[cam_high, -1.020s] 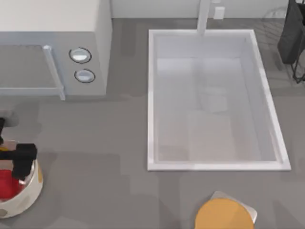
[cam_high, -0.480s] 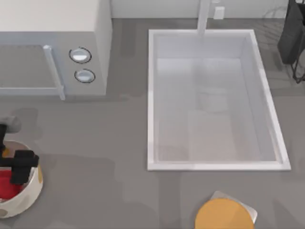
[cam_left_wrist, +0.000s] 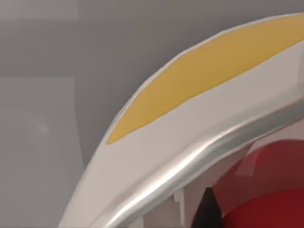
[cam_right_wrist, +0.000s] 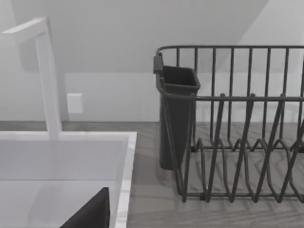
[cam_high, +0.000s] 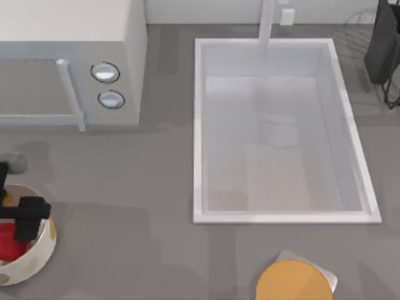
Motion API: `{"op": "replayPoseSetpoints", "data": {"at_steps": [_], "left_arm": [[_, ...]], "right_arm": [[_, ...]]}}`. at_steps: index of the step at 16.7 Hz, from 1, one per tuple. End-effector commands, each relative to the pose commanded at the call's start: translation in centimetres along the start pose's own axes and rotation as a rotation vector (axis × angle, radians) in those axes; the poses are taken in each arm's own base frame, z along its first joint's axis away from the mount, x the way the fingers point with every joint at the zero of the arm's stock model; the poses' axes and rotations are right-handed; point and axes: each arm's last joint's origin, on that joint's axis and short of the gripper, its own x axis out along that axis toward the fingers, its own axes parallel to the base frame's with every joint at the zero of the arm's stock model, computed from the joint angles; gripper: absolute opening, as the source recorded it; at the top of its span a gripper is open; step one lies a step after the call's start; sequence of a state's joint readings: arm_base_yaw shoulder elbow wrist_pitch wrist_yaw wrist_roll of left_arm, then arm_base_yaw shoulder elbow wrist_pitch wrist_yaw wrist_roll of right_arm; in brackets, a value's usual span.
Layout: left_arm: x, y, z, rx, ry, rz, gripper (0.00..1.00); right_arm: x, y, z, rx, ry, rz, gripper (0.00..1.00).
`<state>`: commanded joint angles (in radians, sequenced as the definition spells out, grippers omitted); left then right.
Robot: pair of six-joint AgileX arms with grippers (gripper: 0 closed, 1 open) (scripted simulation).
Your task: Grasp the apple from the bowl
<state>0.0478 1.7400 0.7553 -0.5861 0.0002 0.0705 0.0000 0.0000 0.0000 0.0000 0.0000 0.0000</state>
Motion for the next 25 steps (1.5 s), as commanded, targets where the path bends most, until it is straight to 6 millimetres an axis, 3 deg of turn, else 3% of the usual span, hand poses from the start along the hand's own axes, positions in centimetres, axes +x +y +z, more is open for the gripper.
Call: {"op": "replayPoseSetpoints", "data": {"at_steps": [5, 13, 14, 17, 20, 25], "left_arm": [[0.0, 0.0, 0.0, 0.0, 0.0, 0.0, 0.02], [0.0, 0.0, 0.0, 0.0, 0.0, 0.0, 0.0], [-3.5, -0.2, -0.7, 0.021, -0.061, -0.004, 0.0], [-4.2, -0.1, -0.2, 0.021, -0.057, -0.004, 0.0], [-6.9, 0.0, 1.3, 0.021, -0.05, -0.004, 0.0], [-16.2, 0.1, 3.1, 0.021, -0.027, -0.006, 0.0]], "right_arm": [[0.0, 0.0, 0.0, 0.0, 0.0, 0.0, 1.0], [0.0, 0.0, 0.0, 0.0, 0.0, 0.0, 1.0], [0.0, 0.0, 0.0, 0.0, 0.0, 0.0, 1.0], [0.0, 0.0, 0.0, 0.0, 0.0, 0.0, 1.0], [0.0, 0.0, 0.0, 0.0, 0.0, 0.0, 1.0], [0.0, 0.0, 0.0, 0.0, 0.0, 0.0, 1.0]]}}
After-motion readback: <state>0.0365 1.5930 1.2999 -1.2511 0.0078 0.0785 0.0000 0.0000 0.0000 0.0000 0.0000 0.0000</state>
